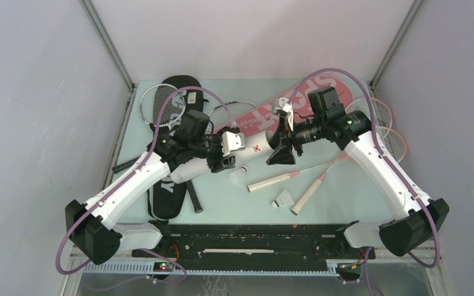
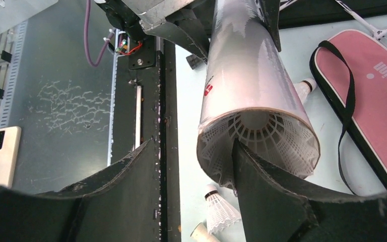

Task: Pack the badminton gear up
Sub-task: Place the shuttlecock at the shuttle tube, then pick up the shuttlecock at the center of the board, then place the shuttlecock at the shuttle tube, then pick up the shuttlecock at the center of the board.

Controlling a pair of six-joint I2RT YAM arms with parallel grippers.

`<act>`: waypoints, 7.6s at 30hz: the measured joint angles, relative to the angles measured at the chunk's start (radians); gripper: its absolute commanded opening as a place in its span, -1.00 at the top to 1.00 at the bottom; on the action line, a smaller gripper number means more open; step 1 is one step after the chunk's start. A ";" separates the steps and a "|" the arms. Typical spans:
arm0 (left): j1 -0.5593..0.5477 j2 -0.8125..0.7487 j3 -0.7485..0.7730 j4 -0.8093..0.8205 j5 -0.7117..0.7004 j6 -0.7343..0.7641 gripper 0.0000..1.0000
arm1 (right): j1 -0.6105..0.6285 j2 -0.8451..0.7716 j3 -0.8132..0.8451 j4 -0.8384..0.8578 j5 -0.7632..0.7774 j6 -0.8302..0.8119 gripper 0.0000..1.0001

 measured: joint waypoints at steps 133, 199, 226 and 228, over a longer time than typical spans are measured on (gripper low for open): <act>-0.006 -0.050 -0.038 -0.155 -0.103 0.394 -0.21 | 0.055 -0.090 -0.113 -0.016 0.248 -0.047 1.00; -0.015 0.015 -0.038 -0.012 0.027 0.145 -0.19 | -0.157 -0.199 -0.108 0.123 0.172 0.188 -0.95; 0.043 -0.100 -0.082 -0.116 -0.153 0.368 -0.21 | -0.180 0.008 -0.529 -0.018 0.248 -0.033 -0.68; 0.049 -0.111 -0.082 -0.118 -0.153 0.369 -0.21 | -0.157 0.054 -0.529 -0.009 0.268 -0.030 -0.65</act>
